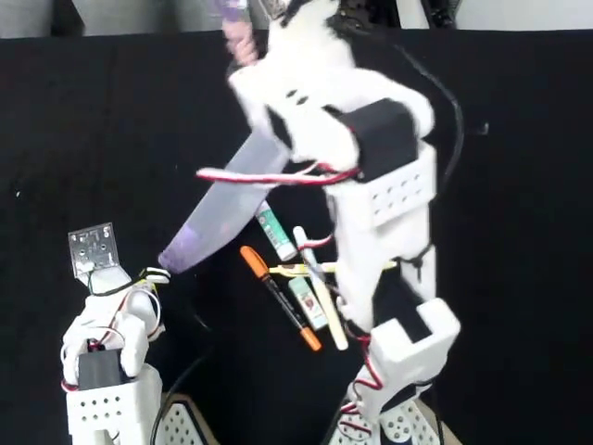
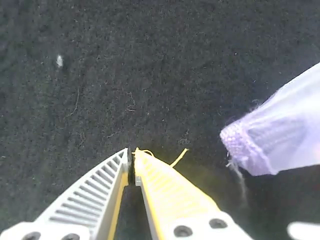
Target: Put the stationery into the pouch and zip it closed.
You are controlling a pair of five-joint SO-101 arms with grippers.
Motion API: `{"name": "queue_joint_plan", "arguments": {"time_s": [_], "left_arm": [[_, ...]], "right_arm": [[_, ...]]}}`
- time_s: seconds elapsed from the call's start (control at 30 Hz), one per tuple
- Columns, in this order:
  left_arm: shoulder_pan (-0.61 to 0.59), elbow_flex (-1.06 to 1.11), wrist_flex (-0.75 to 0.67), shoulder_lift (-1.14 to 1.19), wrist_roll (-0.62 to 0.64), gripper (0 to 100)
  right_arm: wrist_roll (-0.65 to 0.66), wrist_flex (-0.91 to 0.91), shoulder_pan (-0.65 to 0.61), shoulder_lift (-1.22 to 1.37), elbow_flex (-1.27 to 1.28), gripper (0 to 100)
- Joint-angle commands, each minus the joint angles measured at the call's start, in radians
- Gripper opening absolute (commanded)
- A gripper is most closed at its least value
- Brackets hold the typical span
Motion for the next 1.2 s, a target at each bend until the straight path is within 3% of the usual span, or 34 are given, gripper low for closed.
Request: {"name": "queue_joint_plan", "arguments": {"time_s": [0.0, 0.53, 0.73, 0.97, 1.17], "left_arm": [[-0.004, 0.019, 0.025, -0.005, 0.003, 3], [-0.005, 0.019, 0.057, -0.005, 0.003, 3], [-0.005, 0.019, 0.058, -0.005, 0.003, 3], [-0.005, 0.019, 0.058, -0.005, 0.003, 3], [-0.005, 0.019, 0.058, -0.005, 0.003, 3]], "right_arm": [[0.018, -0.137, 0.095, -0.062, 0.002, 1.1], [0.02, -0.45, 0.181, -0.054, 0.01, 1.1], [0.018, -0.423, 0.206, -0.048, 0.071, 1.1], [0.02, -0.204, 0.215, -0.056, 0.12, 1.1], [0.017, -0.273, 0.215, -0.045, 0.007, 1.1]]}}
